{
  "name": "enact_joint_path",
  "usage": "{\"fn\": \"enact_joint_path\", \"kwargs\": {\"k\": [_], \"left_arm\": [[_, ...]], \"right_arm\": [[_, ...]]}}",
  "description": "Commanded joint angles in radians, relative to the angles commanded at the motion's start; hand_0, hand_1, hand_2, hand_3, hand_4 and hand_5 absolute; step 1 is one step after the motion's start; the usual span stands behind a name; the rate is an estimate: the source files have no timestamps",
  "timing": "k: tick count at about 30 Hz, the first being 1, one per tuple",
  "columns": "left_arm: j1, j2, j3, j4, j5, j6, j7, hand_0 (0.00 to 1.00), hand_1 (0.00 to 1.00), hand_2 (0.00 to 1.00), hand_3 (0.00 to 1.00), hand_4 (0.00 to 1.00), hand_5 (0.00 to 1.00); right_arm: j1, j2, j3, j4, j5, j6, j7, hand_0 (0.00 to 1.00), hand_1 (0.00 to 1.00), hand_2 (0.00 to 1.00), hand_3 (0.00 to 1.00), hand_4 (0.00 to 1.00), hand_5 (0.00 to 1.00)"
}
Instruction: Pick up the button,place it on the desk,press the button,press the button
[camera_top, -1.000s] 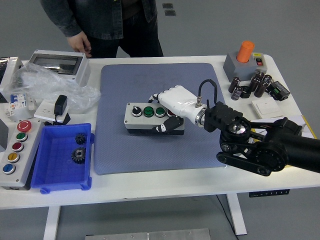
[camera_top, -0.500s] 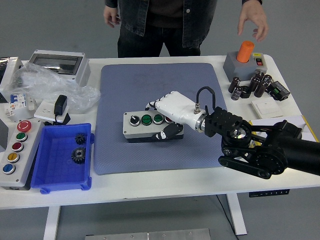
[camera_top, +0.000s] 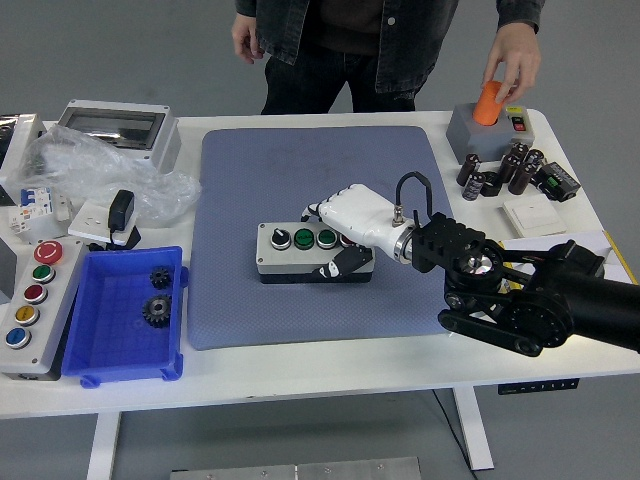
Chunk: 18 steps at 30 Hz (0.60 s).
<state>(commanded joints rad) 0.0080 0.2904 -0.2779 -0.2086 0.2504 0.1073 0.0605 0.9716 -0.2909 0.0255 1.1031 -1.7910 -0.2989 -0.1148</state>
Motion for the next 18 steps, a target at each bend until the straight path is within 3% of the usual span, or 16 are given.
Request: {"fn": "enact_joint_path", "kwargs": {"k": [10,11,16,17,18], "left_arm": [[-0.002,0.000,0.001,0.000,-0.001,-0.001,-0.001,0.615,0.645,0.608,0.633,0.631,0.391],[-0.002,0.000,0.001,0.000,-0.002,-0.001,-0.001,0.615,0.645,0.608,0.631,0.632,0.394],[-0.002,0.000,0.004,0.000,-0.003,-0.001,-0.001,0.615,0.645,0.608,0.631,0.632,0.394],[-0.001,0.000,0.004,0.000,-0.003,-0.001,-0.001,0.615,0.644,0.608,0.632,0.631,0.394],[-0.001,0.000,0.005,0.000,-0.004,-0.001,-0.002,0.615,0.644,0.608,0.632,0.631,0.394]], "right_arm": [[0.001,-0.002,0.011,0.008,-0.028,0.020,-0.006,0.594,0.659,0.706,0.380,0.471,0.002],[0.001,-0.002,0.011,0.009,-0.028,0.020,-0.006,0.609,0.665,0.731,0.462,0.470,0.002],[0.001,-0.003,0.015,0.013,-0.027,0.026,-0.008,0.609,0.665,0.731,0.462,0.470,0.002],[0.001,-0.004,0.016,0.013,-0.026,0.028,-0.009,0.630,0.669,0.767,0.676,0.617,0.074],[0.001,-0.004,0.018,0.013,-0.025,0.030,-0.009,0.630,0.669,0.767,0.676,0.617,0.074]]}}
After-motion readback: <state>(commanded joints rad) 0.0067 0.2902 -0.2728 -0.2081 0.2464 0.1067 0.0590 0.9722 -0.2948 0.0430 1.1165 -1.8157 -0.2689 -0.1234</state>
